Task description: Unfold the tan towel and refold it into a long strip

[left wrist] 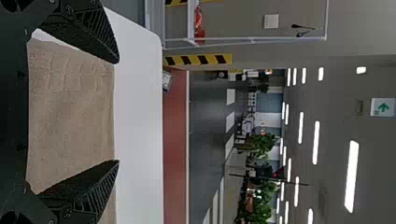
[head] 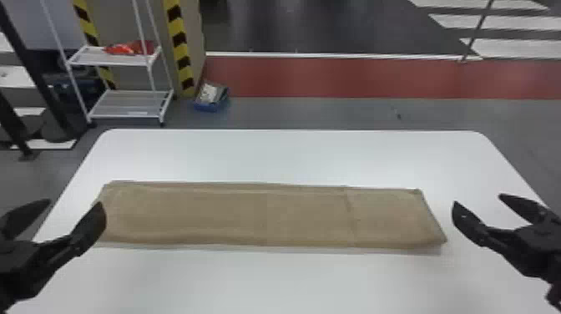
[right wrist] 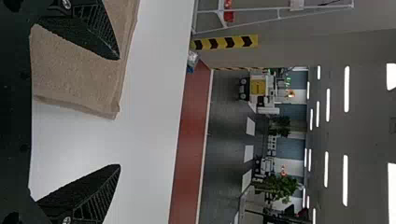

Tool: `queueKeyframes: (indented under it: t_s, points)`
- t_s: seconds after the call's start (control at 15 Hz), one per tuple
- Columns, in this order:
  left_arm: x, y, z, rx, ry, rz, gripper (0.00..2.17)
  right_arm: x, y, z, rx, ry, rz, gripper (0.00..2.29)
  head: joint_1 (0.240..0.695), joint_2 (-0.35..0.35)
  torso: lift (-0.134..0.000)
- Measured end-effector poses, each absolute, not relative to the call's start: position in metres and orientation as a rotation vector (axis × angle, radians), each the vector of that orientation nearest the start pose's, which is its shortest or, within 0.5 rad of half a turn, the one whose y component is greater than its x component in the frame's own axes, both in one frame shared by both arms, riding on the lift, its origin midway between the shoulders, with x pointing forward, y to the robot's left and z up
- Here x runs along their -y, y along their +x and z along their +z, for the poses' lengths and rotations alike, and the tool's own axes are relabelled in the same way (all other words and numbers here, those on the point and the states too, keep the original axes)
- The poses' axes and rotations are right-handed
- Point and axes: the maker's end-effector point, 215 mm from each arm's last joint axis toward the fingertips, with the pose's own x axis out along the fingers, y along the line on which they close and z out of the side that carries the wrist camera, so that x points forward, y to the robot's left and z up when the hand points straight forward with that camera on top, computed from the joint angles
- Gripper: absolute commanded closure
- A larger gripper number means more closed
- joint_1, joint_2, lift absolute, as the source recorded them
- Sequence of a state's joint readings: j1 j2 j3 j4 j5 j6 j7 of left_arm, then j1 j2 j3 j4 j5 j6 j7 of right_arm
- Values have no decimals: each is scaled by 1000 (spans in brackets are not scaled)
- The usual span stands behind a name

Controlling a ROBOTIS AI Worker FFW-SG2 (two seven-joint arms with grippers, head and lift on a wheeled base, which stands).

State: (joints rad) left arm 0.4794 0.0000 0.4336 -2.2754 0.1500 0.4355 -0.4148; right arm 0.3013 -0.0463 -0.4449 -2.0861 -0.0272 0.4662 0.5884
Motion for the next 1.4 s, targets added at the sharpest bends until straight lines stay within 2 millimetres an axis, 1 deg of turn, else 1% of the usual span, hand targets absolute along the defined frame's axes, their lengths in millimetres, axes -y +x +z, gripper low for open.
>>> queueKeyframes:
  t_s: [0.13, 0.27, 0.4, 0.47, 0.53, 0.67, 0.8, 0.93, 1.13, 1.2, 1.4]
  points:
    - [-337, 417, -321, -147, -34, -34, 124, 332, 464, -340, -171, 3, 130, 63, 695, 4, -123]
    - [-320, 406, -327, -97, -28, -29, 124, 299, 458, -337, -113, 5, 149, 70, 695, 20, -123]
    - [-310, 395, -339, -100, -28, -31, 124, 275, 453, -345, -111, 20, 168, 70, 695, 38, -123]
    - [-308, 391, -343, -102, -27, -28, 124, 259, 453, -348, -110, 21, 176, 70, 695, 59, -123]
    - [-306, 388, -342, -90, -23, -22, 124, 240, 452, -350, -107, 18, 190, 70, 695, 78, -123]
    - [-304, 384, -333, -57, -2, -9, 120, 209, 450, -351, -106, 14, 235, 70, 695, 116, -123]
    - [-307, 379, -321, -20, 23, 21, 120, 195, 448, -354, -109, 17, 258, 70, 695, 152, -123]
    - [-310, 376, -315, -1, 37, 39, 120, 188, 445, -353, -100, 16, 276, 70, 695, 165, -123]
    - [-311, 373, -313, 5, 42, 41, 117, 175, 440, -346, -71, 15, 312, 73, 695, 180, -123]
    - [-314, 372, -313, 5, 43, 50, 117, 171, 438, -345, -67, 18, 320, 76, 695, 195, -123]
    - [-322, 370, -311, 5, 49, 67, 117, 169, 437, -346, -75, 26, 316, 80, 695, 210, -123]
